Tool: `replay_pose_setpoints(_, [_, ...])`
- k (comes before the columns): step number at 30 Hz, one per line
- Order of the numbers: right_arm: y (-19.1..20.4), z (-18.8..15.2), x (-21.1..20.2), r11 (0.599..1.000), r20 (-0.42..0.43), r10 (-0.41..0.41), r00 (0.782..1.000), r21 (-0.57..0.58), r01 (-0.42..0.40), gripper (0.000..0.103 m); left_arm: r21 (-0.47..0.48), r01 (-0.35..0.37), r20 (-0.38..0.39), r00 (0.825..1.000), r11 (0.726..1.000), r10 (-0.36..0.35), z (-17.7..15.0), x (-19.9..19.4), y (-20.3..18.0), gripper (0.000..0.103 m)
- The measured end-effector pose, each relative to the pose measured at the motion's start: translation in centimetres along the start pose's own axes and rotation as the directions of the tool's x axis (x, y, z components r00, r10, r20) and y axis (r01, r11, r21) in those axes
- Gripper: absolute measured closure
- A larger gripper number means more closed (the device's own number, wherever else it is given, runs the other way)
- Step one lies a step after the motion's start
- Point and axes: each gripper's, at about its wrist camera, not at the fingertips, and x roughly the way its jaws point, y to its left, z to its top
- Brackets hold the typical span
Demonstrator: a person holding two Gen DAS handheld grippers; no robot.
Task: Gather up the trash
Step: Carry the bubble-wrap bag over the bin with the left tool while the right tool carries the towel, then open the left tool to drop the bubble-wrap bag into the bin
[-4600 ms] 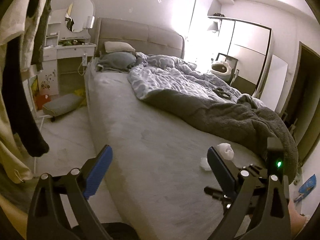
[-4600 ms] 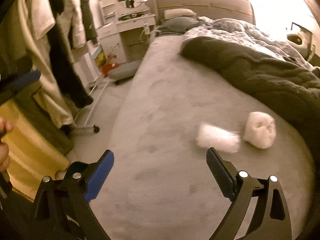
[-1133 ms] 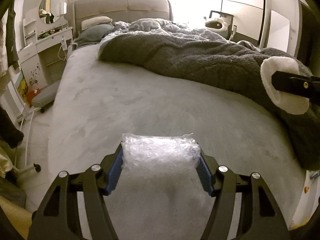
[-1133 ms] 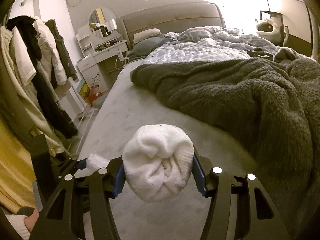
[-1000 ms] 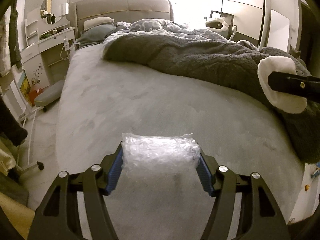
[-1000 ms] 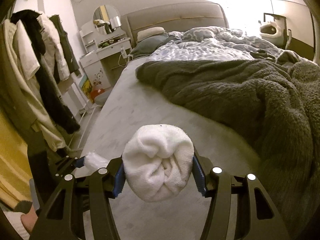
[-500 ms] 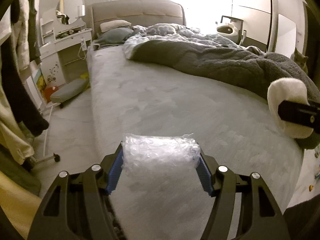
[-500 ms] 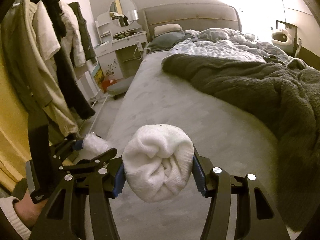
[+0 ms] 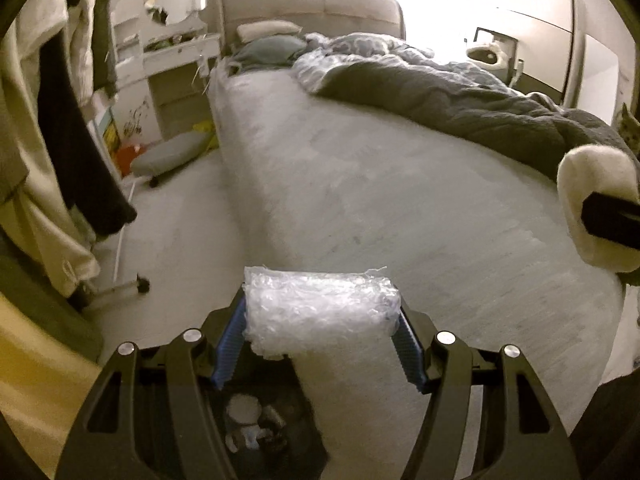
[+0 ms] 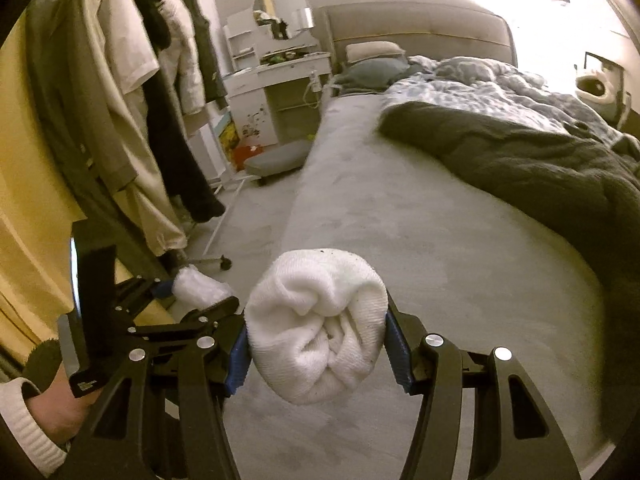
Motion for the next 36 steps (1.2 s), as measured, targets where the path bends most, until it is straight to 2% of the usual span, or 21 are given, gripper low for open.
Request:
replay_pose_setpoints(8, [5.1, 0.9, 3.1, 0.995, -0.029, 0.081, 0.996, -0.058, -0.082, 0.046, -0.084, -0.041, -0.097, 0.995, 0.996, 0.033, -2.5, 1.5, 4.3, 0.035])
replay_pose_setpoints(12, [7.2, 1.1, 4.7, 0.990, -0.051, 0.111, 0.993, -0.083, -0.115, 0.046, -0.093, -0.068, -0.156, 0.986, 0.993, 0.052, -3.6, 2.6, 6.1, 0.035])
replay_pose_setpoints(19, [10.2, 1.1, 7.0, 0.982, -0.079, 0.155, 0.985, -0.100, -0.163, 0.046, -0.122, -0.080, -0.265, 0.963, 0.989, 0.045, -5.9, 4.5, 8.9, 0.035])
replay_pose_setpoints(26, [12.8, 0.8, 9.5, 0.973, -0.127, 0.181, 0.975, -0.119, -0.196, 0.046, -0.128, -0.096, -0.375, 0.926, 0.987, 0.041, -8.5, 6.4, 10.8, 0.035])
replay_pose_setpoints(28, [13.4, 0.6, 10.3, 0.972, -0.146, 0.183, 0.972, -0.122, -0.201, 0.046, -0.129, -0.087, -0.418, 0.908, 0.988, 0.025, -9.3, 7.1, 11.1, 0.034])
replay_pose_setpoints(32, [14.1, 0.1, 11.6, 0.972, -0.180, 0.178, 0.967, -0.122, -0.201, 0.046, -0.136, -0.082, -0.470, 0.882, 0.987, 0.009, -10.6, 8.0, 11.6, 0.034])
replay_pose_setpoints(36, [15.2, -0.5, 13.1, 0.971, -0.218, 0.174, 0.960, -0.127, -0.205, 0.046, -0.146, -0.074, -0.537, 0.843, 0.986, -0.016, -12.2, 8.7, 12.1, 0.034])
